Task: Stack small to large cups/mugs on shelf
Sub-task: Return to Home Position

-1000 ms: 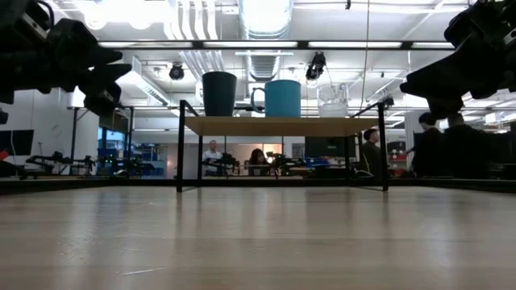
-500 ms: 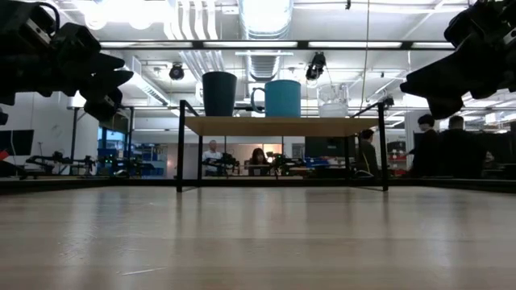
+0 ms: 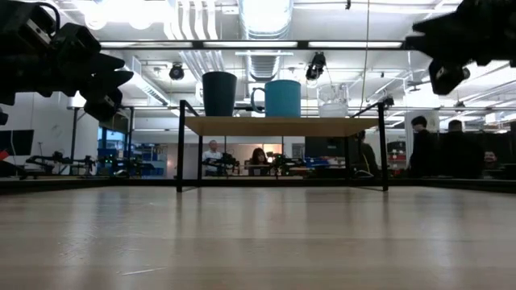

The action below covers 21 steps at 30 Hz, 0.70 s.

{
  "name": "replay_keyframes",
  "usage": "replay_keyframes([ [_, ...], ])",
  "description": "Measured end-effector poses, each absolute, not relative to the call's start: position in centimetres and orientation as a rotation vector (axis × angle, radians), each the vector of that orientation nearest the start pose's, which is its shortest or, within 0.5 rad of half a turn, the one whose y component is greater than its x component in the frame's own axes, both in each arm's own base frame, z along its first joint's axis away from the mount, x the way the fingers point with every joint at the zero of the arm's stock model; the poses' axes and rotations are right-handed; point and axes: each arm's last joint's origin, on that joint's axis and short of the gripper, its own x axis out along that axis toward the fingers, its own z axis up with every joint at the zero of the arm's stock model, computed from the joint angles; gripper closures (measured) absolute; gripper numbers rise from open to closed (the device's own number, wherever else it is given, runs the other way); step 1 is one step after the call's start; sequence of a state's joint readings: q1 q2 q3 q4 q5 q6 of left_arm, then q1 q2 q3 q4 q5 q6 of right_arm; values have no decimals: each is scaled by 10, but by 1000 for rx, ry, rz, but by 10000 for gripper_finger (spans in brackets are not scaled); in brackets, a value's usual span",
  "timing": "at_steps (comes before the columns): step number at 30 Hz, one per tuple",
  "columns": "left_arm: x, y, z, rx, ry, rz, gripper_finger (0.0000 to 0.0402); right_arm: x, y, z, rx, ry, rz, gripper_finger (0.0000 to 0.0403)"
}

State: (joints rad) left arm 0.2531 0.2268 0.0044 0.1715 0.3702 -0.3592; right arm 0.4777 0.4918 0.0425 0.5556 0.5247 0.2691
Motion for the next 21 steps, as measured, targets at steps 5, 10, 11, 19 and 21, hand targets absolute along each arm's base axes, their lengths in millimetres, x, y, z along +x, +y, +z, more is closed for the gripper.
replay_keyframes([
  [5,109,17,163,-374,69,-107,308,111,41,196,370,-191,-22,314],
  [10,109,17,162,-375,72,-107,308,105,38,203,402,-252,-14,318],
  [11,109,17,162,-375,72,-107,308,104,38,204,406,-257,-13,319],
  [19,109,17,162,-374,70,-107,308,104,37,204,407,-261,-12,326],
  [21,109,17,162,-374,70,-107,308,104,38,204,406,-257,-12,324],
])
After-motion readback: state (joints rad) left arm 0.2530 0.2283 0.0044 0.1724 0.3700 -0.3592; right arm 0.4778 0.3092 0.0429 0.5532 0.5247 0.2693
